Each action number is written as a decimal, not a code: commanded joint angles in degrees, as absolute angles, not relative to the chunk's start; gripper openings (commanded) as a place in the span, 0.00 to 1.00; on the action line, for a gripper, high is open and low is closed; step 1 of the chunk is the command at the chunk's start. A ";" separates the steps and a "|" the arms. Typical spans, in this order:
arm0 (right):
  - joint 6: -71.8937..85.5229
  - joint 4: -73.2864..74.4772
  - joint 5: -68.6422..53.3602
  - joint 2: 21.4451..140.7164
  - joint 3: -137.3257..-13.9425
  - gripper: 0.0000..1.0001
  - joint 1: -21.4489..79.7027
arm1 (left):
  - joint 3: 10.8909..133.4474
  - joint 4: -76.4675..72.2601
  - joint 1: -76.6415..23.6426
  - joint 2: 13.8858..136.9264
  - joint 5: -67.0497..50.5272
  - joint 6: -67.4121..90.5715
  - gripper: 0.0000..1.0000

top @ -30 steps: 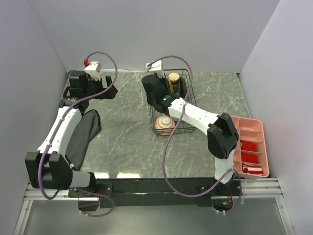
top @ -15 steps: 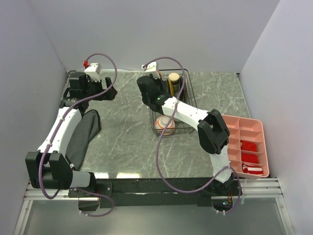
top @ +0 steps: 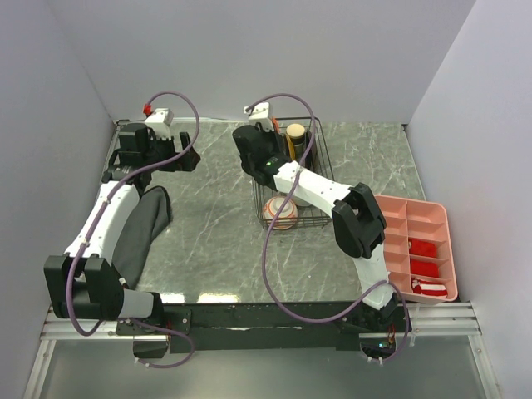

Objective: Load the mixed dishes into the dish rack

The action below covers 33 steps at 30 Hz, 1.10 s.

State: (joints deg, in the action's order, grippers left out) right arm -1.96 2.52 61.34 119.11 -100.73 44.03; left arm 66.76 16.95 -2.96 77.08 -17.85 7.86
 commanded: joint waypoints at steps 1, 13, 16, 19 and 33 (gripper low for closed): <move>-1.32 -1.41 64.25 117.60 -103.19 0.00 43.68 | 66.80 14.42 -2.72 77.69 -19.95 9.14 0.99; 1.39 4.22 60.21 120.23 -99.32 0.00 43.68 | 66.09 14.68 -2.64 76.73 -19.78 8.70 1.00; 1.41 4.57 59.33 120.59 -99.49 0.01 43.68 | 66.18 14.59 -2.72 76.55 -19.86 8.61 0.99; 0.71 4.40 57.93 120.24 -99.84 0.19 43.77 | 66.27 14.41 -2.72 76.73 -19.95 8.79 0.99; -2.11 4.39 54.24 110.22 -98.44 0.58 45.44 | 66.44 13.89 -2.90 76.73 -21.09 9.84 0.99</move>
